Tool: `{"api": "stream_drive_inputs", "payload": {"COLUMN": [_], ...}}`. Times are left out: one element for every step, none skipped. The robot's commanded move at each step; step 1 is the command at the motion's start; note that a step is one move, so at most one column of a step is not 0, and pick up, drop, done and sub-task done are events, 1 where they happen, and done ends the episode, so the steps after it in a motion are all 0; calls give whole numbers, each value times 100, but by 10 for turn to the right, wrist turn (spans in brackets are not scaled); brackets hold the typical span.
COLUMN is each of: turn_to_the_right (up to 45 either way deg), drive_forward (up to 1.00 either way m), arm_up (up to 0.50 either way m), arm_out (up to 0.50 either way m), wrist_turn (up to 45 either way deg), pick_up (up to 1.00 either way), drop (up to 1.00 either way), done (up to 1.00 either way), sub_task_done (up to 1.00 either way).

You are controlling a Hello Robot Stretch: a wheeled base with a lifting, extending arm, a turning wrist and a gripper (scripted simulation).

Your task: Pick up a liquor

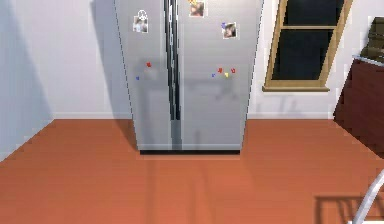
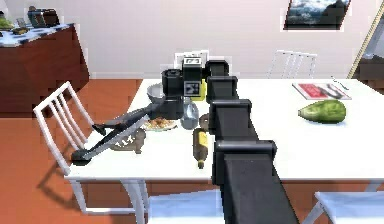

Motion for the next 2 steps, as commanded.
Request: {"api": "stream_drive_inputs", "payload": {"turn_to_the_right": [0, 0], "drive_forward": [0, 0], "arm_up": [0, 0], "arm_out": [0, 0], "wrist_turn": [450, 450], "pick_up": [0, 0], "drop": [0, 0], "done": [0, 0], "sub_task_done": [0, 0]}}
